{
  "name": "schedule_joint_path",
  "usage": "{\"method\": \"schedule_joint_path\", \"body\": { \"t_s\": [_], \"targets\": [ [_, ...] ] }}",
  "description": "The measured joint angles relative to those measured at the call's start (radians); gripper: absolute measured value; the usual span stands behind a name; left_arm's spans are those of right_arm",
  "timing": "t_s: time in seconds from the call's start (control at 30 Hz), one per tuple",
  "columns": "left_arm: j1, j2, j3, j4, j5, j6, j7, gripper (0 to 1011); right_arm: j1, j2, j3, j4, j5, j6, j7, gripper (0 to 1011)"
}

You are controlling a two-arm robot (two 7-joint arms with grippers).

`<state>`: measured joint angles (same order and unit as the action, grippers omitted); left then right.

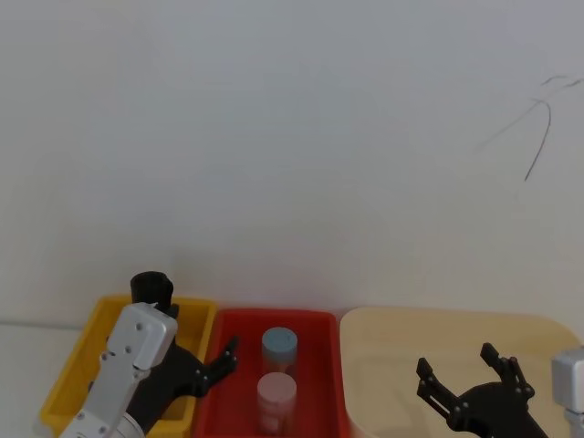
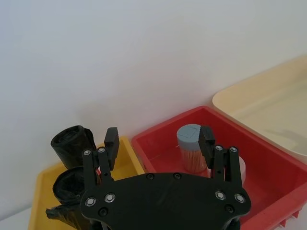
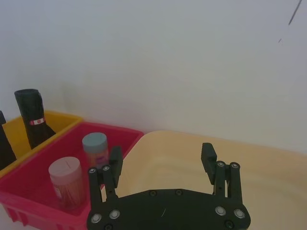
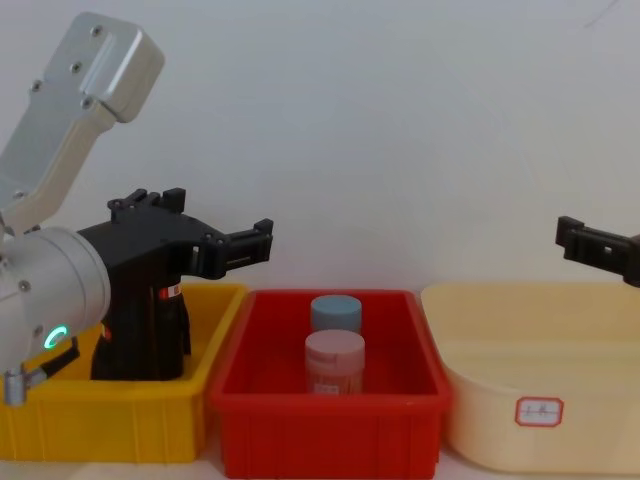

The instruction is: Pick up the garbage bag with the one hand and transfer it to the other hand.

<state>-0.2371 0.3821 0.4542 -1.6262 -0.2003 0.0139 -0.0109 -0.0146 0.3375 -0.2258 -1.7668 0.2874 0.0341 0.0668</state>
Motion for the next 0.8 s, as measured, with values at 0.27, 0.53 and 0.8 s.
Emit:
{"method": "schedule_joint_path", "body": {
  "t_s": [0.27,0.53,0.8],
  "targets": [
    [-0.010,0.006,0.000,-0.012,0.002,0.028,-0.013,1001,0.000,0.000,0.002,-0.015,-0.001,0.027,-0.003,1001],
    [-0.044,0.037,-0.021,-0.089,-0.037,0.140,-0.075,1002,0.006,-0.012,0.020,-0.090,0.027,0.158,-0.023,1001],
    [-0.049,0.099,-0.095,-0.203,-0.110,0.261,-0.143,1002,0.030,-0.043,0.033,-0.184,0.079,0.325,-0.050,1002]
  ]
}}
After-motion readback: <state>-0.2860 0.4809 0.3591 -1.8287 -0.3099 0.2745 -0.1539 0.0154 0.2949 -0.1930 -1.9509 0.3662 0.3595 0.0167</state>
